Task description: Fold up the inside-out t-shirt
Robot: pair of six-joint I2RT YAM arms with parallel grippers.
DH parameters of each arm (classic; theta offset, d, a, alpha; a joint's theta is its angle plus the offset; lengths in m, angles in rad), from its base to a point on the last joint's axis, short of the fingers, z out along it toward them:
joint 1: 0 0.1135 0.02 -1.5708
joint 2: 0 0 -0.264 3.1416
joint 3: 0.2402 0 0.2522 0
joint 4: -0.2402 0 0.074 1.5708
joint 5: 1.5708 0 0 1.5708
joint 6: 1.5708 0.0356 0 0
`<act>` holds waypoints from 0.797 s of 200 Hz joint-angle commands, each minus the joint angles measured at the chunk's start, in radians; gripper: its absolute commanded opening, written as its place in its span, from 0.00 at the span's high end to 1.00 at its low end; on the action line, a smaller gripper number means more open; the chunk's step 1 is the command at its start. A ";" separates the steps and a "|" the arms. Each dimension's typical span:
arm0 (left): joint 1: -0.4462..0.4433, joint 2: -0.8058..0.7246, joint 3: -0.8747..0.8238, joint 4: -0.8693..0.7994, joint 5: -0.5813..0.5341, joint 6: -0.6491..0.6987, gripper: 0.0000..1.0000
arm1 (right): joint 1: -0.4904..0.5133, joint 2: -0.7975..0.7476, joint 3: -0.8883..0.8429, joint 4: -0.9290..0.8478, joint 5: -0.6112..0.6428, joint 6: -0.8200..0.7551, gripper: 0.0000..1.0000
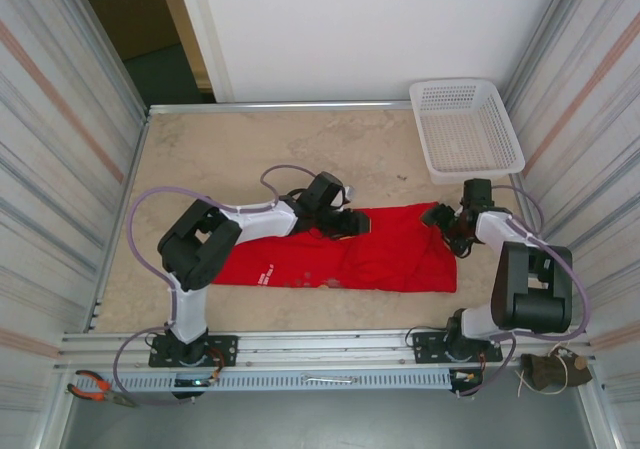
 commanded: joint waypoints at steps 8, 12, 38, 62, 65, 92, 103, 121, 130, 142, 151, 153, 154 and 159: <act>0.006 0.024 0.023 -0.021 -0.010 0.015 0.47 | 0.084 -0.021 -0.054 0.048 -0.063 0.003 0.25; 0.006 0.026 0.023 -0.021 -0.009 0.015 0.47 | 0.095 -0.026 -0.060 0.048 -0.060 0.009 0.26; 0.005 0.033 0.022 -0.015 -0.008 0.012 0.47 | 0.150 -0.054 -0.096 0.067 -0.049 0.048 0.38; 0.005 0.035 0.023 -0.009 -0.007 0.007 0.47 | 0.178 -0.059 -0.118 0.083 -0.018 0.077 0.63; 0.004 0.035 0.023 -0.009 -0.007 0.006 0.47 | 0.182 -0.056 -0.120 0.085 -0.015 0.081 0.66; 0.009 0.029 0.034 -0.011 -0.005 0.007 0.47 | 0.200 -0.034 -0.118 0.100 -0.002 0.096 1.00; 0.020 0.013 0.036 -0.019 -0.004 0.014 0.47 | 0.200 -0.042 -0.103 0.086 -0.003 0.091 1.00; 0.058 -0.032 0.020 -0.036 -0.010 0.029 0.46 | 0.194 -0.096 -0.071 0.032 0.009 0.083 1.00; 0.081 -0.062 0.003 -0.049 -0.012 0.039 0.47 | 0.188 -0.135 -0.051 0.001 0.017 0.078 1.00; 0.116 -0.108 -0.025 -0.070 -0.014 0.057 0.46 | 0.173 -0.187 -0.026 -0.045 0.027 0.068 1.00; 0.141 -0.142 -0.048 -0.087 -0.017 0.070 0.46 | 0.158 -0.221 -0.001 -0.088 0.034 0.055 1.00; 0.147 -0.150 -0.051 -0.092 -0.020 0.072 0.46 | 0.152 -0.229 0.003 -0.100 0.035 0.052 1.00; 0.148 -0.153 -0.054 -0.093 -0.020 0.074 0.46 | 0.150 -0.232 0.007 -0.105 0.036 0.050 1.00; 0.163 -0.169 -0.064 -0.108 -0.018 0.082 0.46 | 0.138 -0.248 0.019 -0.132 0.039 0.041 1.00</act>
